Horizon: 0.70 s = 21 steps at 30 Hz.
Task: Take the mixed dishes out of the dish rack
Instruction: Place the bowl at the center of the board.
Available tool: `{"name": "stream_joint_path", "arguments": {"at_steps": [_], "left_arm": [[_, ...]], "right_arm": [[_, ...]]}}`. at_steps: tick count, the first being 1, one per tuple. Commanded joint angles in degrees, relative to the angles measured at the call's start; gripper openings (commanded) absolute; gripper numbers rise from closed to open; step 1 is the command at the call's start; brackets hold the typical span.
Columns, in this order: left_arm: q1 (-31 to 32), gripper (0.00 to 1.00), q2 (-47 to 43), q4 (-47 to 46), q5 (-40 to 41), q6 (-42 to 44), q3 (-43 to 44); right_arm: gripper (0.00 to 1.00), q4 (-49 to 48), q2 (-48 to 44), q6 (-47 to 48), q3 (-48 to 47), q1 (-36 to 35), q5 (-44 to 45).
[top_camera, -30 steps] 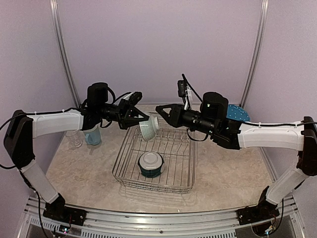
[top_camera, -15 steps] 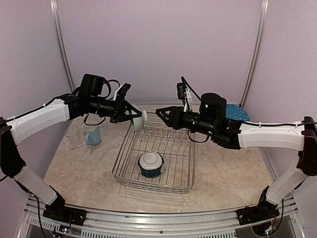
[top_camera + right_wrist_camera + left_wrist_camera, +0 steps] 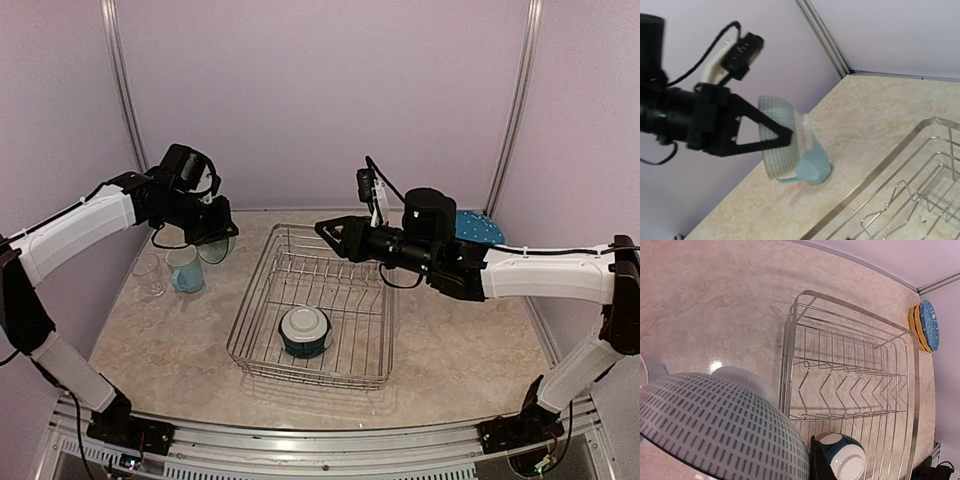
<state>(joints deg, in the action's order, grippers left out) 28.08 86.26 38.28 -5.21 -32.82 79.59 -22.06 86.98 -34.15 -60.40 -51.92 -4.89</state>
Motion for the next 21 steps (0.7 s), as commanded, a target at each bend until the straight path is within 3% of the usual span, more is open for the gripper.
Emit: {"name": "stream_joint_path", "arguments": {"at_steps": [1,10,21], "left_arm": [[-1.67,0.00,5.25,6.03,-1.69,-0.57,5.70],[-2.12,0.00,22.12,20.25,-2.06,0.36,17.22],[-3.16,0.00,27.71,22.03,-1.13,0.36,18.91]], "right_arm": [[0.36,1.45,-0.80,0.22,-1.37,0.42,0.63],[0.36,1.61,-1.28,-0.03,-0.76,0.49,0.92],[0.36,1.67,-3.40,0.07,1.13,0.43,1.73]]}}
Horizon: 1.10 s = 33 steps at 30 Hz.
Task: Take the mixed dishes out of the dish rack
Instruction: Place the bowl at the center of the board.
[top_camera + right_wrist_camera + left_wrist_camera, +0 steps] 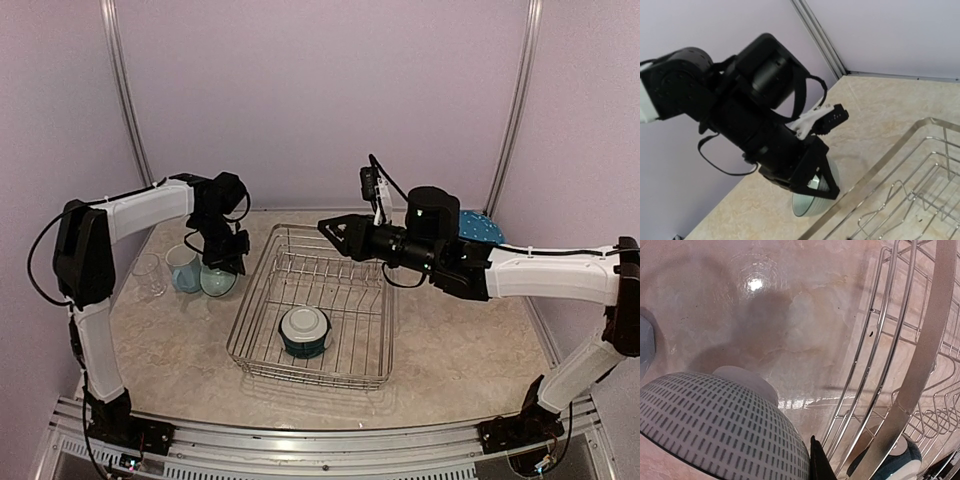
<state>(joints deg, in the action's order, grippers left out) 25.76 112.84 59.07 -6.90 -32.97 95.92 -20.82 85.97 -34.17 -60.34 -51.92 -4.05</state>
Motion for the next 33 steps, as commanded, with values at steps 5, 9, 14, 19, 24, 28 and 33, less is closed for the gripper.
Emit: {"name": "stream_joint_path", "arguments": {"at_steps": [5,9,14,19,24,28,33], "left_arm": [[-1.21,0.00,3.01,1.54,0.72,1.03,3.06],[-1.68,0.04,4.62,2.49,1.23,1.41,4.03],[-1.81,0.06,6.34,2.87,0.45,1.59,4.64],[-2.04,0.09,7.93,3.24,0.15,1.66,5.19],[-2.25,0.12,8.62,3.71,0.75,1.86,5.72],[-2.17,0.18,8.72,3.82,0.80,2.01,5.77],[-2.13,0.21,8.42,3.81,0.51,2.12,5.77]], "right_arm": [[0.36,0.43,-3.07,0.08,1.66,0.46,1.21],[0.36,0.13,-3.48,-0.08,2.18,0.47,1.23],[0.36,0.07,-3.95,-0.28,2.63,0.42,1.15],[0.36,0.16,-4.48,-0.50,3.13,0.47,1.26],[0.36,0.62,-4.93,-0.64,3.55,0.45,1.50],[0.36,1.26,-5.11,-0.65,3.64,0.42,1.76],[0.36,2.06,-4.75,-0.70,3.42,0.49,1.93]]}}
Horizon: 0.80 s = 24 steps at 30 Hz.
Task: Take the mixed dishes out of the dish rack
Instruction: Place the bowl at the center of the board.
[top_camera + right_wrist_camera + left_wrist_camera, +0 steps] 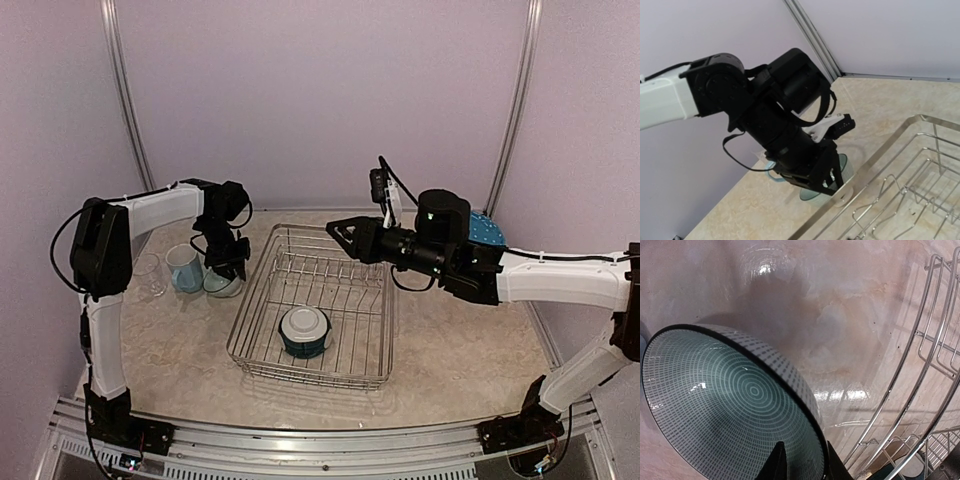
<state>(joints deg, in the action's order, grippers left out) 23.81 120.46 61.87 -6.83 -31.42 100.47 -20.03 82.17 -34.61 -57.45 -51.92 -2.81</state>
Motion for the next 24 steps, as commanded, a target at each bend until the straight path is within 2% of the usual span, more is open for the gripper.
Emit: {"name": "stream_joint_path", "arguments": {"at_steps": [1,17,24], "left_arm": [[-0.23,0.22,0.68,1.07,0.35,0.65,1.22],[-0.42,0.37,1.20,1.48,0.25,0.92,1.56],[-0.26,0.48,0.03,0.47,-1.21,1.34,0.77]], "right_arm": [[0.36,1.75,-0.70,-0.20,0.27,0.47,0.70],[0.38,6.47,2.23,0.51,-2.63,0.42,0.35],[0.38,7.15,2.53,0.58,-2.66,0.38,0.30]]}}
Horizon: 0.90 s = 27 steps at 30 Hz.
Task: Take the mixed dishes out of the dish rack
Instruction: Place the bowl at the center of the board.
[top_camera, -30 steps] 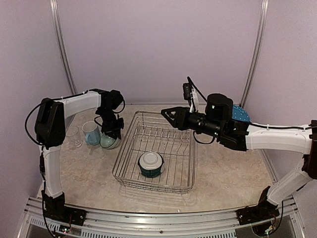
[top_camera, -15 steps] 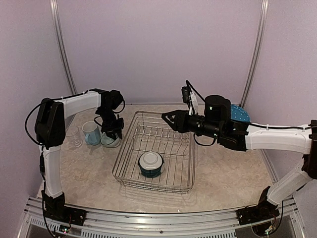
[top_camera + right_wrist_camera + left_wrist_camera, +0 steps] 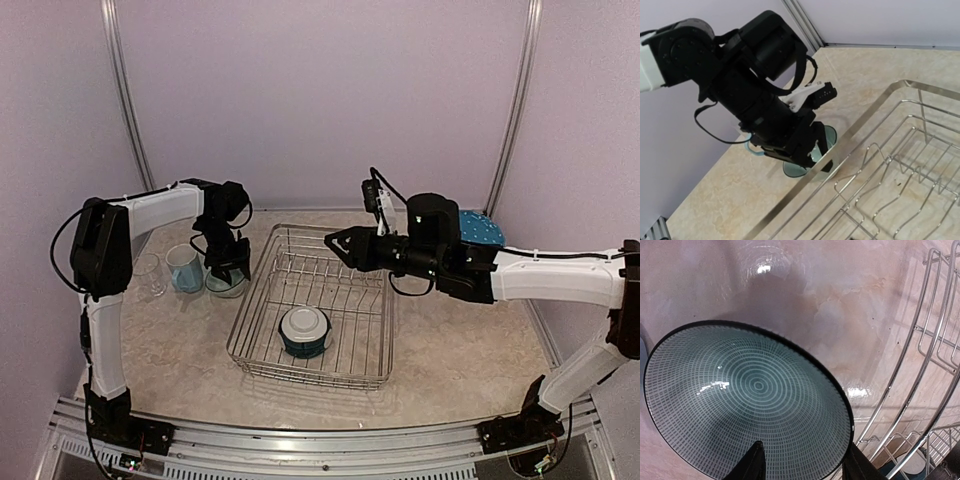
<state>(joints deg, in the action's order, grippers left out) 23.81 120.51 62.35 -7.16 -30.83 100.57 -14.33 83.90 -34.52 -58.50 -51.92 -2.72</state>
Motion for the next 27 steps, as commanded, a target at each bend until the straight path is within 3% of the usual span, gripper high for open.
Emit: {"name": "stream_joint_path", "arguments": {"at_steps": [1,14,23,27], "left_arm": [[-0.19,0.49,-0.36,-0.11,-1.00,0.81,0.53],[-0.03,0.59,-3.45,-0.38,-0.48,1.10,0.06],[-0.89,0.66,-6.84,-0.92,-0.29,1.54,-0.75],[-1.83,0.72,-10.44,-3.16,-2.02,1.74,-2.54]], "right_arm": [[0.38,1.49,0.86,0.43,-1.62,0.41,0.25],[0.42,3.51,3.70,0.12,-3.07,0.37,-1.90],[0.73,9.03,8.24,-1.30,-4.27,-1.73,-4.38],[0.83,18.27,12.19,3.89,-9.61,-3.36,-3.64]]}}
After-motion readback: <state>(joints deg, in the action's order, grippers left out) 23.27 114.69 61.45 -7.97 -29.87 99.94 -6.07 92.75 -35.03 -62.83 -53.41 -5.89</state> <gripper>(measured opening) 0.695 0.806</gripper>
